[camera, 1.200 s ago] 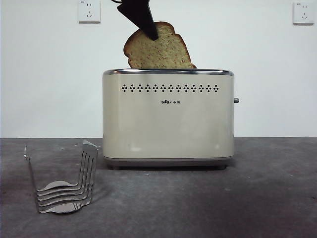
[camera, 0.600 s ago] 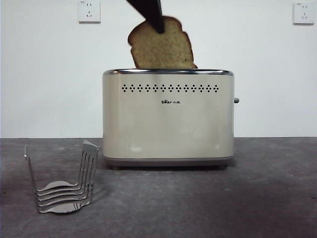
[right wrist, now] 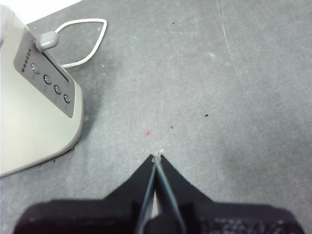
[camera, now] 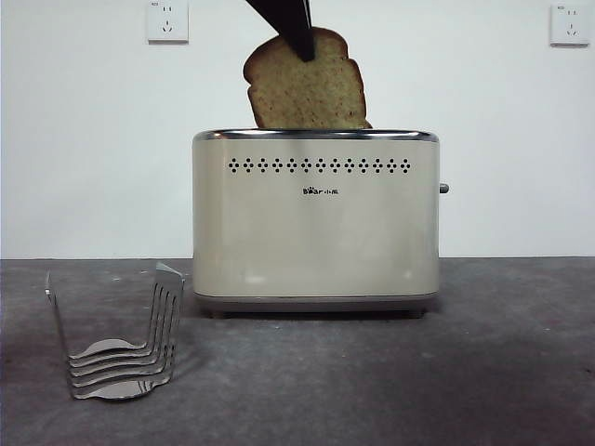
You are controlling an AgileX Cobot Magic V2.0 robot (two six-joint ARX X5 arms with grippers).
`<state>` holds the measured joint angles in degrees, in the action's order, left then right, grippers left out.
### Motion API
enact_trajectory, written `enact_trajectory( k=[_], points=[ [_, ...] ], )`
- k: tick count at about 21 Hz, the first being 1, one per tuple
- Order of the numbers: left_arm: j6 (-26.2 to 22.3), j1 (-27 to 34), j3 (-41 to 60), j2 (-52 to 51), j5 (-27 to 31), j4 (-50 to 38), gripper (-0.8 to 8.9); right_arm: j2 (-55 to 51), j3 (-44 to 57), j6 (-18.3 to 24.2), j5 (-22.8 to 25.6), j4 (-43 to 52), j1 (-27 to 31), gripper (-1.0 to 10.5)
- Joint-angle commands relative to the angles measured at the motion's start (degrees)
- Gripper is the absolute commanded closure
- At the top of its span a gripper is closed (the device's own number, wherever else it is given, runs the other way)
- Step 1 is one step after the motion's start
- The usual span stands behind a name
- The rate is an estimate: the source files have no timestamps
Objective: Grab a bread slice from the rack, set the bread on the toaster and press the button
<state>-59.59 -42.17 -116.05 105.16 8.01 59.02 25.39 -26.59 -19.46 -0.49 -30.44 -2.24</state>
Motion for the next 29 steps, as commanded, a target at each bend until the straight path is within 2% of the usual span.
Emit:
enact_trajectory(
  k=[1,5,14,20,21,22,25,26,29],
  points=[
    [1.6,-0.3,0.0,2.0,0.8,0.7,8.24,0.0,-0.2,0.5,-0.2,0.3,0.0,9.5],
    [1.5,-1.3,0.0,4.2,5.3,1.9,8.24,0.0,-0.2,0.5,-0.2,0.3,0.0,9.5],
    [1.7,-2.4,0.0,6.9,5.2,0.8,8.23,0.0,-0.2,0.5,-1.1,0.3,0.0,9.5],
    [4.3,-2.7,0.0,7.0,6.1,-1.2,8.12,0.0,-0.2,0.5,-1.0,0.3,0.0,9.5],
    [5.1,-2.7,0.0,7.0,7.3,-1.8,7.96,0.0,-0.2,0.5,-1.0,0.3,0.0,9.5],
    [5.8,-2.7,0.0,7.0,8.2,-2.3,7.38,0.0,-0.2,0.5,-1.0,0.3,0.0,9.5],
    [6.6,-2.8,0.0,6.9,8.6,-2.6,5.02,0.0,-0.2,0.7,-1.0,0.3,0.0,9.5],
    [6.7,-2.8,0.0,6.8,8.6,-2.6,4.65,0.0,-0.2,0.7,-1.0,0.4,0.0,9.5],
    [6.6,-2.8,0.0,5.7,8.5,-2.6,4.59,0.0,-0.2,0.7,-1.0,0.4,0.0,9.5]
  ],
)
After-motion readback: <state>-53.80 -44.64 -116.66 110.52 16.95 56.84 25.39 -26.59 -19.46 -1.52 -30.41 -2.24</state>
